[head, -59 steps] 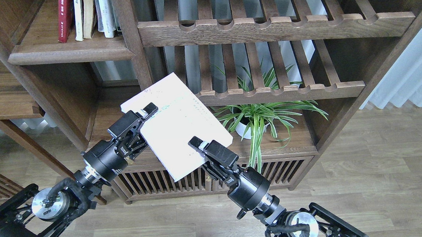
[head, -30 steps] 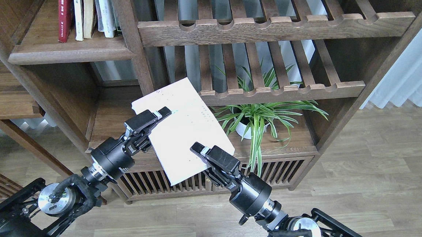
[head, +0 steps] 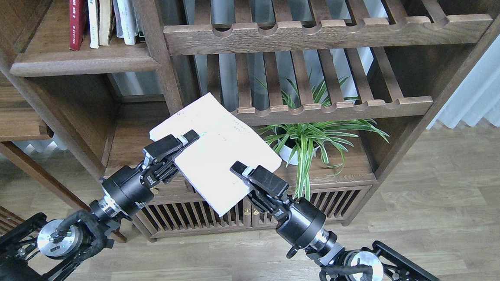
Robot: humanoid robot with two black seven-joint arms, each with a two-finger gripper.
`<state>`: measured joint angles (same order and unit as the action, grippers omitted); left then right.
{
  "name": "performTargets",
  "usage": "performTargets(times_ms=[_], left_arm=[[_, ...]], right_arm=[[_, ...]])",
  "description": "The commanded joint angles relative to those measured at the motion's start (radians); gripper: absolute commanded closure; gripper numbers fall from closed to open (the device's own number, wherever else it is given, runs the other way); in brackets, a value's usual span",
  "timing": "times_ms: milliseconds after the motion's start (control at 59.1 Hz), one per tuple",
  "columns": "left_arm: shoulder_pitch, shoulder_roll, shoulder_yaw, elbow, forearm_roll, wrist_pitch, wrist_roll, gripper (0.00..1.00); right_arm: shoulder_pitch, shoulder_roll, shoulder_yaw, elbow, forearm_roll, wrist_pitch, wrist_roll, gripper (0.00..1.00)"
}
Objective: Organize books on shelf
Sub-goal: 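Grasp the white book's side edge with the left gripper, release right, then lift the white book with the left gripper up toward the top shelf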
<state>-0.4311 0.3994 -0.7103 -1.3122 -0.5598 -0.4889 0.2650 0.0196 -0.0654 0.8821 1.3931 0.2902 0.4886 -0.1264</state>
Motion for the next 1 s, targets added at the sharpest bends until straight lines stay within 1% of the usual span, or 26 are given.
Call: performTargets(times_ms=[0, 34, 186, 338, 507, 524, 643, 812, 862, 981], left_arm=[[0.026, 0.016, -0.034, 0.001, 0.027, 0.0, -0.004, 0.96], [0.044, 0.024, -0.052, 0.001, 0.04, 0.0, -0.004, 0.96], [0.124, 0.053, -0.101, -0.015, 0.127, 0.0, -0.006, 0.96], [0.199, 0.084, -0.149, -0.061, 0.216, 0.0, -0.004, 0.96], [0.29, 0.125, -0.279, -0.068, 0.35, 0.0, -0.004, 0.96], [0.317, 0.142, -0.337, -0.068, 0.389, 0.0, 0.0, 0.96], [0.328, 0.168, -0.416, -0.07, 0.423, 0.0, 0.016, 0.95], [0.33, 0.216, -0.54, -0.071, 0.469, 0.0, 0.023, 0.97], [0.33, 0.237, -0.58, -0.071, 0.471, 0.0, 0.043, 0.97], [0.33, 0.282, -0.647, -0.071, 0.469, 0.0, 0.043, 0.98]], right_arm=[[0.0, -0.01, 0.011, -0.011, -0.01, 0.0, 0.007, 0.04], [-0.001, -0.011, 0.029, -0.029, -0.01, 0.0, 0.008, 0.01], [-0.015, -0.017, 0.147, -0.086, -0.01, 0.0, 0.007, 0.01], [-0.021, -0.02, 0.175, -0.095, -0.008, 0.0, 0.007, 0.01], [-0.02, -0.017, 0.178, -0.097, -0.01, 0.0, 0.007, 0.01], [-0.02, -0.016, 0.178, -0.103, -0.01, 0.0, 0.007, 0.01], [-0.015, -0.011, 0.178, -0.121, -0.01, 0.0, 0.007, 0.01], [-0.001, -0.007, 0.181, -0.17, -0.01, 0.0, 0.016, 0.01], [-0.001, -0.007, 0.181, -0.172, -0.01, 0.0, 0.019, 0.01], [0.0, -0.007, 0.181, -0.174, -0.01, 0.0, 0.019, 0.01]])
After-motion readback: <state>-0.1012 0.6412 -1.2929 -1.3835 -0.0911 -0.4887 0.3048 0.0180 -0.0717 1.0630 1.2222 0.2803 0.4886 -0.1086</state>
